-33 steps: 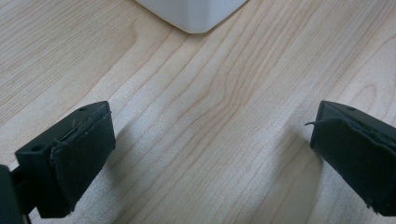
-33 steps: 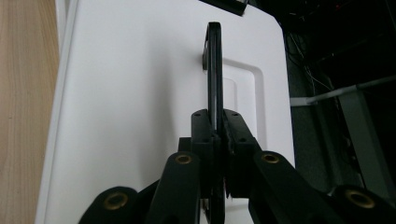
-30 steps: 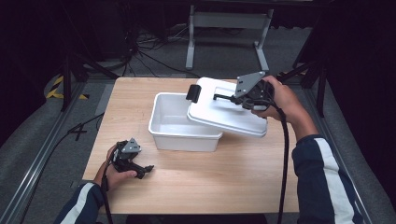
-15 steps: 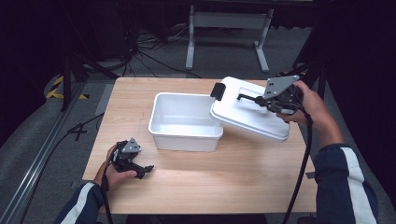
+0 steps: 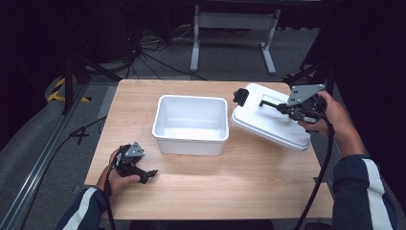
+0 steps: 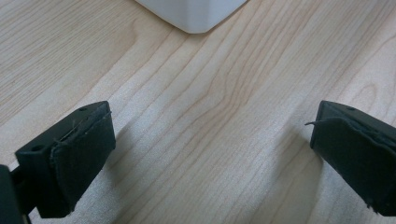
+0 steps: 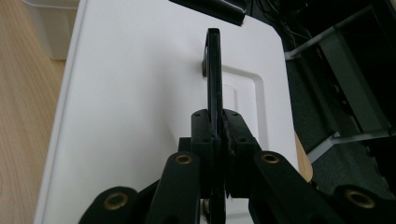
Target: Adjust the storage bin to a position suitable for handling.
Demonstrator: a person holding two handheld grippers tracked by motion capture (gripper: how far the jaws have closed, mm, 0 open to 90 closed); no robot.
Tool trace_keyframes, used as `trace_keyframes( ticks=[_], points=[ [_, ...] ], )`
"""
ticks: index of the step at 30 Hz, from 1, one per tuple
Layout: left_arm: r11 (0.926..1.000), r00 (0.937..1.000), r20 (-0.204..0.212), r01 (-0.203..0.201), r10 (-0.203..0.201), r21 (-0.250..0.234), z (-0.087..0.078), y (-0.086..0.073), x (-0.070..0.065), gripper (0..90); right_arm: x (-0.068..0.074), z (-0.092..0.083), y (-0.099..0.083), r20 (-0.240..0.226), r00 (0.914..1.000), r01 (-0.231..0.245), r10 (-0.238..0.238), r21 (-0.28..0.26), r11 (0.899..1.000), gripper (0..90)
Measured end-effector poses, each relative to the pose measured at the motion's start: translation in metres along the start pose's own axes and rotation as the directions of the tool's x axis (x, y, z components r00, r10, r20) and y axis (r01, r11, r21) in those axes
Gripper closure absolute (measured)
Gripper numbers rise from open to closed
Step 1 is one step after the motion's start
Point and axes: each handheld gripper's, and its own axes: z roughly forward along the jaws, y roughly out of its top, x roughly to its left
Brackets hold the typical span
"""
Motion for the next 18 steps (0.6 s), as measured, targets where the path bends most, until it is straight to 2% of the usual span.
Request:
trace_keyframes(
  ticks=[8,11,14,18],
  points=[
    [1.0,1.0,0.0,0.0,0.0,0.0,0.0,0.0,0.0,0.4,0.002,0.021,-0.014,-0.031,0.9991,-0.028,0.029,0.033,0.999,85.1],
    [1.0,1.0,0.0,0.0,0.0,0.0,0.0,0.0,0.0,0.5,0.002,0.031,-0.019,-0.03,0.9989,-0.036,0.037,0.045,0.998,85.1],
    [1.0,1.0,0.0,0.0,0.0,0.0,0.0,0.0,0.0,0.5,0.004,0.044,-0.023,-0.06,0.997,-0.046,0.049,0.052,0.998,85.1],
    [1.0,1.0,0.0,-0.001,0.001,0.0,0.0,0.0,0.0,0.5,0.005,0.059,-0.029,-0.065,0.9965,-0.047,0.053,0.081,0.996,85.1]
  ],
)
